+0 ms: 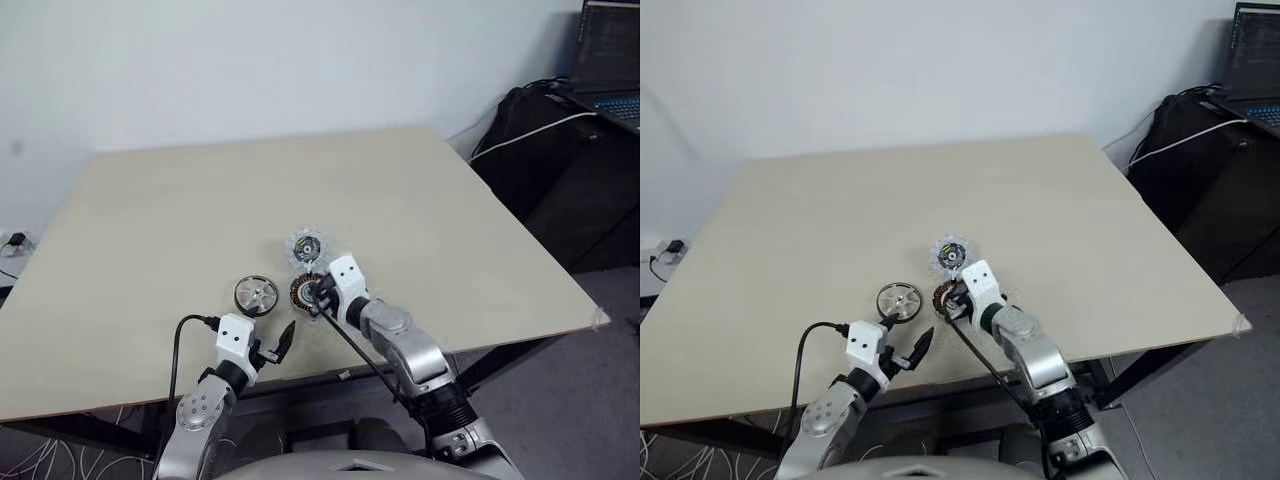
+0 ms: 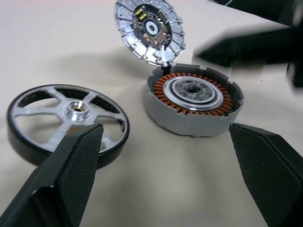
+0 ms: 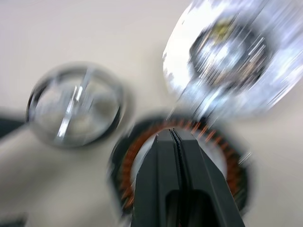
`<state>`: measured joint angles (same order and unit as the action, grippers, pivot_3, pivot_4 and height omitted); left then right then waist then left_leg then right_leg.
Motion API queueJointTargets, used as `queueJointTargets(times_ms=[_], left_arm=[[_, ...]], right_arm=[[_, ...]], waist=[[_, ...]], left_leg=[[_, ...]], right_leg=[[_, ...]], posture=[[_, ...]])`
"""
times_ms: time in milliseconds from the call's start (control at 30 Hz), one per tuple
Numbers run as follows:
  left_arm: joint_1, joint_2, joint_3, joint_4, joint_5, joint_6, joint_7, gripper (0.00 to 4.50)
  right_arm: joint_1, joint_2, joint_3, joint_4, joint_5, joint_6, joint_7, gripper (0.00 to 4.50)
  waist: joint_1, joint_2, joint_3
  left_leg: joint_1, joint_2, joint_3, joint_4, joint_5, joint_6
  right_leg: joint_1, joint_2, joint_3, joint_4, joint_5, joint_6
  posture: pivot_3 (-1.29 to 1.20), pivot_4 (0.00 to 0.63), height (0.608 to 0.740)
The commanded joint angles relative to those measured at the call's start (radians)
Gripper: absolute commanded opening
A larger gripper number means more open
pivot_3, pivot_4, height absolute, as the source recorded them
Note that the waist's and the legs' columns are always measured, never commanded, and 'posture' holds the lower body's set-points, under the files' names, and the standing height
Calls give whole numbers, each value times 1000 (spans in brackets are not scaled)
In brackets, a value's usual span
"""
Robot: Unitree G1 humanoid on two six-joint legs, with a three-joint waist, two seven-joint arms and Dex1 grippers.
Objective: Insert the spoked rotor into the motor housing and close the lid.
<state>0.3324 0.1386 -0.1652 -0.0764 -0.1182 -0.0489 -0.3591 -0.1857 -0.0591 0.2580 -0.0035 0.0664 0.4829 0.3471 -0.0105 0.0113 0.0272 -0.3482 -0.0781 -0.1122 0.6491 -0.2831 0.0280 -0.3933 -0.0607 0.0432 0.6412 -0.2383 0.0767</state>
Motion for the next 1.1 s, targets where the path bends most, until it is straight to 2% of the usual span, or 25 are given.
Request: queueJointTargets(times_ms=[33,267,433,800,1100], left_arm=[[-8,-23,30,0,-5,-26,38,4500],[5,-40,63,6,-15,-27,59,4500],[3,-40,55,-7,-10,-21,56,4500],[18,-39,45,-40,-8,-7,55,4500],[25,-37,37,-52,-12,-1,55,4500]], right_arm=[[3,-1,-22,-66,-11,-92,-26,24],[33,-35,-10,-92,-13,-56,-12,24],[-4,-26,32,-20,-34,18,-12,24],[-80,27,32,92,-31,15,-27,24],[-45,-7,59,186,-54,37,-4,24]], waist=[[0,0,0],[1,-1,1],[0,-2,2],[0,-3,3],[0,-2,3]], left_leg=[[0,0,0,0,0,0],[0,0,0,0,0,0],[0,1,0,0,0,0],[0,0,0,0,0,0],[0,0,0,0,0,0]], right_leg=[[0,0,0,0,0,0],[0,0,0,0,0,0],[0,0,0,0,0,0],[0,0,0,0,0,-1],[0,0,0,0,0,-2]], posture=[[0,0,740],[0,0,740],[0,0,740],[0,0,740],[0,0,740]])
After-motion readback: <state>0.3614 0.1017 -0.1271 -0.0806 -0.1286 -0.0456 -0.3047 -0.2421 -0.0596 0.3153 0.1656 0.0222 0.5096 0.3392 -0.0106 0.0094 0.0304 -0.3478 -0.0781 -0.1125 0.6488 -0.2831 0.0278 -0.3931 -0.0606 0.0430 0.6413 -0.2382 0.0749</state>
